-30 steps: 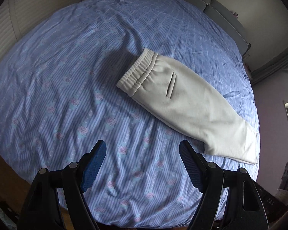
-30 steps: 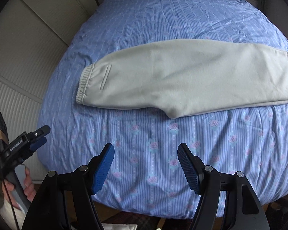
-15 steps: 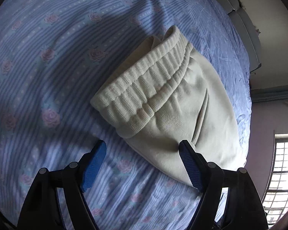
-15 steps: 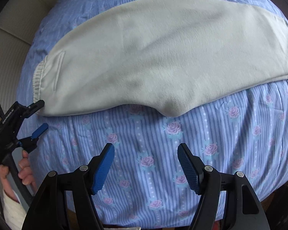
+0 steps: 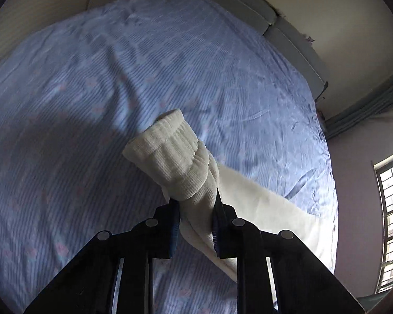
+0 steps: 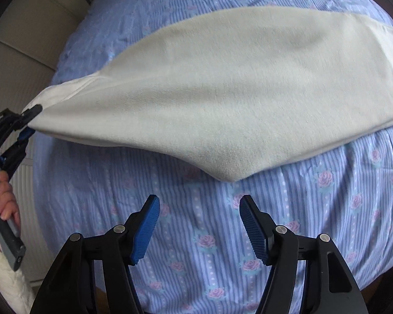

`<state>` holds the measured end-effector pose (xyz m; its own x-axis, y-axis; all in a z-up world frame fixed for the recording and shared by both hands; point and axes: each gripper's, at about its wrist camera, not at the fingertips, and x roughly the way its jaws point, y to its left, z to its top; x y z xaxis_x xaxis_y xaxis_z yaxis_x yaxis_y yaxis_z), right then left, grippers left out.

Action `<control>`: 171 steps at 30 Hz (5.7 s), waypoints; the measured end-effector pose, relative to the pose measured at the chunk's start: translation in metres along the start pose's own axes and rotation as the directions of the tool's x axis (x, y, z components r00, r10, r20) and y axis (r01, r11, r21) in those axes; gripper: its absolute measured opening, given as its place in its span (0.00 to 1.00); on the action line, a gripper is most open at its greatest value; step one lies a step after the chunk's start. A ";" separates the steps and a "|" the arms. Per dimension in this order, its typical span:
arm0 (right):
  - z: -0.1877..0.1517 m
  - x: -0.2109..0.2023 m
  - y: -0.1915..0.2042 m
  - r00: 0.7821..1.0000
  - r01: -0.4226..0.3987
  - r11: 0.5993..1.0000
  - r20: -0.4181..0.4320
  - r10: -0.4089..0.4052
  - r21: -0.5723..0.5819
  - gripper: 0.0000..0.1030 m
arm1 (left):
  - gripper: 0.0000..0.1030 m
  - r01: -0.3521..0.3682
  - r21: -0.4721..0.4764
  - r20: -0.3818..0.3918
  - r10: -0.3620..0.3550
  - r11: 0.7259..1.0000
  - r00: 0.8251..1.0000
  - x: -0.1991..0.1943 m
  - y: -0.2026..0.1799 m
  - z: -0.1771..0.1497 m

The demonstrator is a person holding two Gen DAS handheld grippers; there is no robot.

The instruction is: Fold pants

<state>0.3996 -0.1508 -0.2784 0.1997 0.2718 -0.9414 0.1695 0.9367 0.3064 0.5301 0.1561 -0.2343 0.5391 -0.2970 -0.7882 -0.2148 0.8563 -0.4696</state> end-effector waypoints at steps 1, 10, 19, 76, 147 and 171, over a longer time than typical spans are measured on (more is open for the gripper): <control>0.004 -0.004 0.000 1.000 -0.005 1.000 0.012 0.005 -0.004 0.63 | 0.21 -0.025 0.017 0.005 0.024 1.000 1.000 0.003 -0.006 0.005; 0.017 -0.003 -0.017 1.000 -0.014 1.000 0.005 0.014 -0.001 0.63 | 0.21 -0.074 0.024 -0.024 0.074 0.997 0.997 0.009 -0.007 0.010; 0.033 0.019 -0.009 0.999 -0.038 0.998 0.015 0.038 -0.042 0.58 | 0.21 -0.063 -0.004 -0.057 0.062 0.998 0.996 0.007 0.005 0.003; 0.067 0.027 0.120 0.998 0.060 0.980 -0.005 -0.062 -0.190 0.42 | 0.39 0.412 0.196 -0.331 -0.336 0.890 0.882 0.072 0.076 0.077; -0.016 -0.360 -0.323 0.744 -0.071 0.940 0.645 -0.174 0.335 0.70 | 0.79 0.321 0.818 -0.156 -0.354 0.477 0.922 -0.091 -0.496 -0.188; 0.080 -0.178 -0.547 0.810 -0.272 0.612 0.520 -0.270 0.742 0.69 | 0.77 0.481 0.841 -0.496 0.002 0.248 0.868 0.278 -0.690 -0.228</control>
<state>0.3489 -0.7288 -0.2669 0.6180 -0.1476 -0.7722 0.7656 0.3360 0.5486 0.6428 -0.6136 -0.2202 0.0632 -0.4660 -0.8825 0.8907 0.4252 -0.1607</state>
